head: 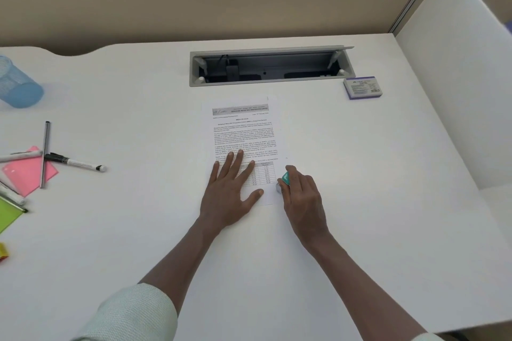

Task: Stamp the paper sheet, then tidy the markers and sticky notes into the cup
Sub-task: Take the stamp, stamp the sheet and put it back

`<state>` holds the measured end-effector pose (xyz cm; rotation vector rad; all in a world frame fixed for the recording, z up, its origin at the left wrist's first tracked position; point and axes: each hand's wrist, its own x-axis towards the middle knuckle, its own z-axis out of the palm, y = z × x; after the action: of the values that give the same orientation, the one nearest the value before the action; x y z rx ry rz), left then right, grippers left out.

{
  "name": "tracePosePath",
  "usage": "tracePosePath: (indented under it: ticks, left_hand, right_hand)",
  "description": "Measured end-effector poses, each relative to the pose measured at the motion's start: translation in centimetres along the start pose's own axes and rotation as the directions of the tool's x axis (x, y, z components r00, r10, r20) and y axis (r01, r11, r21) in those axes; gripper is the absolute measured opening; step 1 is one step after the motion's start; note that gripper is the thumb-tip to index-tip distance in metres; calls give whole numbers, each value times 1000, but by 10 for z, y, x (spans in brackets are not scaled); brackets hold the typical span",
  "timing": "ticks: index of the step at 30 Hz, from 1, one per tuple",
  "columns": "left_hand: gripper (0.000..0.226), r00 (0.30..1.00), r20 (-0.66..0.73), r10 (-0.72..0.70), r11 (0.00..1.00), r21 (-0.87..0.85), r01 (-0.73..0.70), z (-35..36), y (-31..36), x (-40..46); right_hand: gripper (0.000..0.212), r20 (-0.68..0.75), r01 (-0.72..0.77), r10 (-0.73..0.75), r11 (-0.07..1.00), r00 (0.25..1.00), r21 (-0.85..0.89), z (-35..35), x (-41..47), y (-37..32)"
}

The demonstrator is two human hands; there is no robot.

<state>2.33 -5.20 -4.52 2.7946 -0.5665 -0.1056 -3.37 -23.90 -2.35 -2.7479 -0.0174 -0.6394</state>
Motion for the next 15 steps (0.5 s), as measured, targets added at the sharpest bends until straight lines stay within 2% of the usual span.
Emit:
tracePosePath:
  ticks: [15]
  left_hand:
    - [72, 1000, -8, 1, 1000, -4, -1, 2, -1, 1]
  right_hand:
    - [32, -48, 20, -16, 997, 999, 73, 2, -4, 3]
